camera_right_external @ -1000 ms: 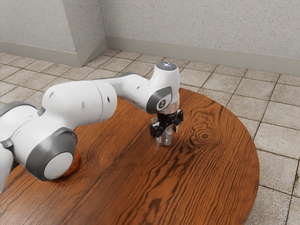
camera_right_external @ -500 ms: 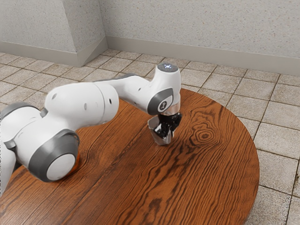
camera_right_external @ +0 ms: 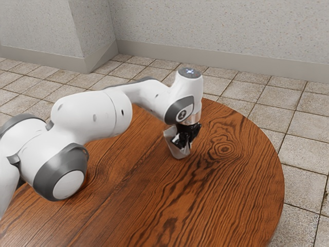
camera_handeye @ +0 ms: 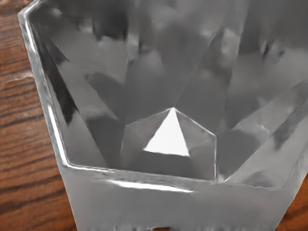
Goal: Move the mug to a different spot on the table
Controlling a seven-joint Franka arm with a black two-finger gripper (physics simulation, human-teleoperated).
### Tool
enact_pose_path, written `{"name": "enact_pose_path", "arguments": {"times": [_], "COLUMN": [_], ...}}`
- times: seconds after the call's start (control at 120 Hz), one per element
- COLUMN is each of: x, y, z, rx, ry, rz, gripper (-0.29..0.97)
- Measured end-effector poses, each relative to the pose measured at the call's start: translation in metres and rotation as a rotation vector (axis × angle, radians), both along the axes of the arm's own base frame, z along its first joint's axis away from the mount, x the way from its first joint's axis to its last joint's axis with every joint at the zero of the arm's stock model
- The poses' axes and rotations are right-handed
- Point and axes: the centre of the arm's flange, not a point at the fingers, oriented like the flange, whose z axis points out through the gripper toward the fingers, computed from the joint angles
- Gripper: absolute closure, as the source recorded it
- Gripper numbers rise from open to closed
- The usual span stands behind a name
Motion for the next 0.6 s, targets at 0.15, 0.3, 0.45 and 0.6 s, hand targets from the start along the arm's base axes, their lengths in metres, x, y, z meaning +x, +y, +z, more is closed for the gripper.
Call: {"name": "enact_pose_path", "arguments": {"times": [0.15, 0.3, 0.45, 0.6], "x": [0.001, -0.004, -0.053, -0.107], "y": [0.000, 0.002, 0.017, 0.043], "z": [0.011, 0.037, 0.049, 0.044], "rx": [0.049, 0.115, 0.144, 0.146], "ry": [0.010, 0.037, 0.143, 0.190], "rz": [-0.012, -0.023, -0.039, -0.095], "gripper": [0.66, 0.66, 0.65, 0.65]}}
